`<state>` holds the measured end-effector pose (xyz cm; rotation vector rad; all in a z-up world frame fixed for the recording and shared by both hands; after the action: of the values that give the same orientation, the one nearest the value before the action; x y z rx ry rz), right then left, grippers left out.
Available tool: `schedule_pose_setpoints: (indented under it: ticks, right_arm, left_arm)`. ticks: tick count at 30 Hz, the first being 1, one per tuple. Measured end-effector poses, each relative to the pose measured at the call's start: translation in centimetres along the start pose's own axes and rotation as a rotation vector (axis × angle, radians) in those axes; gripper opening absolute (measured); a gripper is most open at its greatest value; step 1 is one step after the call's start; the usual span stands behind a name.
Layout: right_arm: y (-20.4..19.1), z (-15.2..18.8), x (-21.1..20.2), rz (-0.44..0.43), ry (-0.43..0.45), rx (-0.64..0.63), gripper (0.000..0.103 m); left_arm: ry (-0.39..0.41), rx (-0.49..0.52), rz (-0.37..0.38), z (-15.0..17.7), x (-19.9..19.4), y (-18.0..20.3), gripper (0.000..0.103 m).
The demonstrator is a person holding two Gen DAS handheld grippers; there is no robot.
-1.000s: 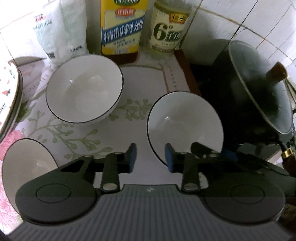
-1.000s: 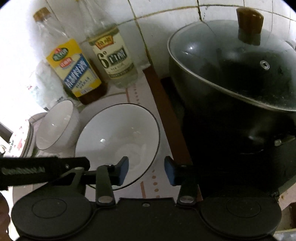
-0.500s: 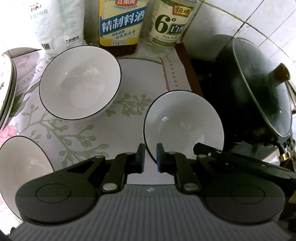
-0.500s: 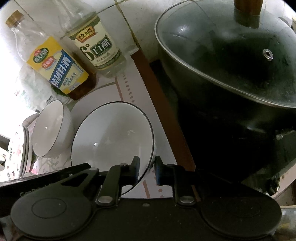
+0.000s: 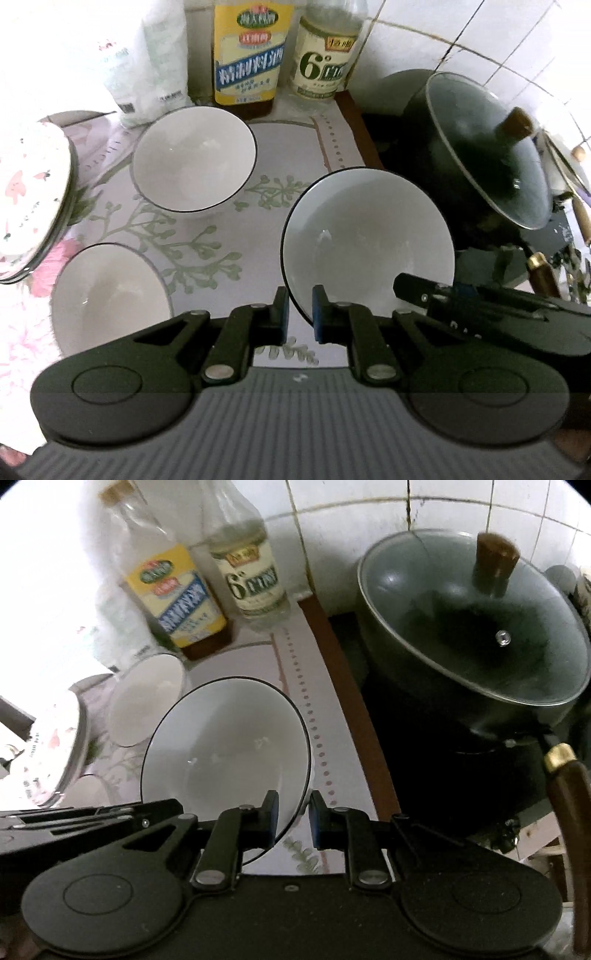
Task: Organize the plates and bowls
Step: 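Carry the white bowl over the first bowl and lower it inside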
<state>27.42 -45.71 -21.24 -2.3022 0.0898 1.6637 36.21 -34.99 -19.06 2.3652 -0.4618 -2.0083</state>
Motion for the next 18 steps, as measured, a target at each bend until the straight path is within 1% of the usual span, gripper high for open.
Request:
schedule_pose_setpoints:
  ticks: [7,11,18]
  right_arm:
    - [-2.4,1.6,-4.6,-0.042,0.025,-0.025,0.021]
    - [-4.6,2.8,-6.0,-0.057,0.026,-0.065,0.021]
    - [-8.5,4.5,-7.4,-0.093,0.017,-0.127,0.022]
  left_arm:
    - [0.048,-0.009,0.007,2.2,-5.1,-1.0,0.011]
    - [0.068,-0.043,0.006,4.1,-7.6,-2.5,0.011]
    - [0.090,-0.079,0.003,7.3,-10.3,-5.9,0.012]
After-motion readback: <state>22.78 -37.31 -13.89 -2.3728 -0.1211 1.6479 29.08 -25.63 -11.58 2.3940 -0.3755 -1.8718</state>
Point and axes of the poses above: each gripper's, at about its wrist camera, not at the fingertips, and x roughly the way its jaws point, y to its right, z to its underside, the point moved 1 cm from there along x, roughly the way its jaws point, and after that the axes turned 9 degrees about -y, right-handed, at the moved point
